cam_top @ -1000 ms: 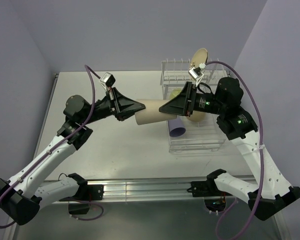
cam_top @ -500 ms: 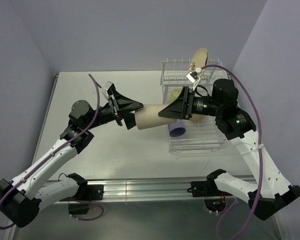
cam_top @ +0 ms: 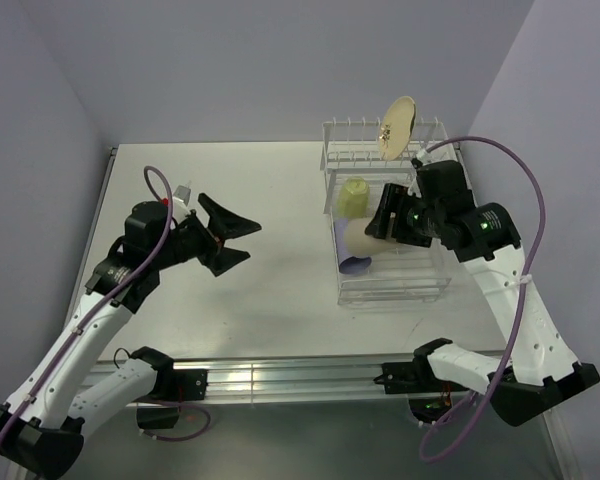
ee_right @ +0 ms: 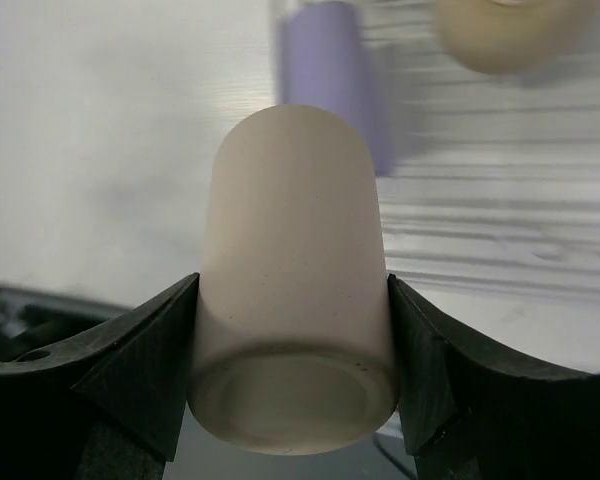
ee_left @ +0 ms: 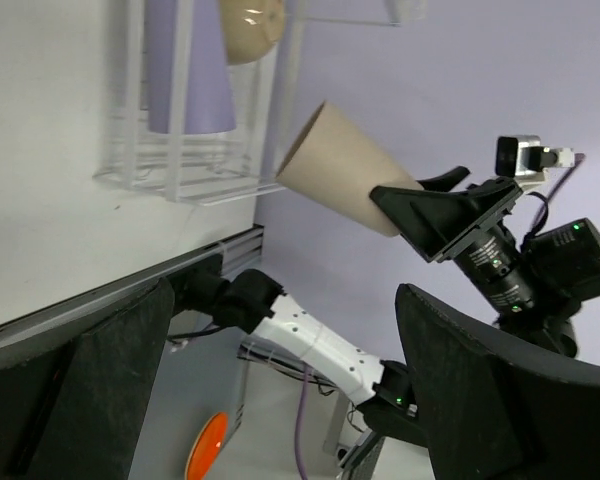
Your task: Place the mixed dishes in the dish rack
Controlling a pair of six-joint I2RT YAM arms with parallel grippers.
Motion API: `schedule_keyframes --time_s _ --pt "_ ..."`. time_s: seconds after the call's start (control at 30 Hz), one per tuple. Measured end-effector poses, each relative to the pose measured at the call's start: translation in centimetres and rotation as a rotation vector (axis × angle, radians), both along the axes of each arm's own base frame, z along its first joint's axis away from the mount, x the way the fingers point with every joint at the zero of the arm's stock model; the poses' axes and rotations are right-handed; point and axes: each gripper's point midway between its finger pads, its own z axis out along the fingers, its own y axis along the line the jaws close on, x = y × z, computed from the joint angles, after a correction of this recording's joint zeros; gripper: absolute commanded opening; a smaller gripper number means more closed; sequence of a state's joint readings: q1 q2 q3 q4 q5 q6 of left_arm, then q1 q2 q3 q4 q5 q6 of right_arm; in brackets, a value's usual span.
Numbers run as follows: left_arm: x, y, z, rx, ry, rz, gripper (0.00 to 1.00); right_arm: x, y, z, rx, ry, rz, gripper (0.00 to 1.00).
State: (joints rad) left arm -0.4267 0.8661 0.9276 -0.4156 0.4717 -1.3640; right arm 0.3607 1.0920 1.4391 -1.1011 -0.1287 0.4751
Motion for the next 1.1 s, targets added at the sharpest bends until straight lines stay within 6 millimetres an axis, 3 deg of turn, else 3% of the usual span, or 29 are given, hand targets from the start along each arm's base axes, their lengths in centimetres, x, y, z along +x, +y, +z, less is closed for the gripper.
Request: schedule_keyframes --time_s 0.2,0.4,0.83,1.1 --pt "-0.2 0.2 -2.3 0.073 0.046 -0.014 0.99 -0.5 -6.2 -2.8 -0.266 0.086 -0.193 0.00" --pt "-0.1 0.1 -3.1 0.096 0.054 -0.032 0.99 -0.5 -10.2 -3.8 -0.409 0.131 -0.321 0.00" --pt "0.0 0.0 -5.2 0.174 0.076 -0.080 0.99 0.7 -13.1 -11.7 -0.505 0.329 -0.395 0.00" --pt "0.5 -0.3 -5.7 0.210 0.081 -0.117 0.99 2.2 -13.5 -13.6 -0.482 0.331 -0.426 0.01"
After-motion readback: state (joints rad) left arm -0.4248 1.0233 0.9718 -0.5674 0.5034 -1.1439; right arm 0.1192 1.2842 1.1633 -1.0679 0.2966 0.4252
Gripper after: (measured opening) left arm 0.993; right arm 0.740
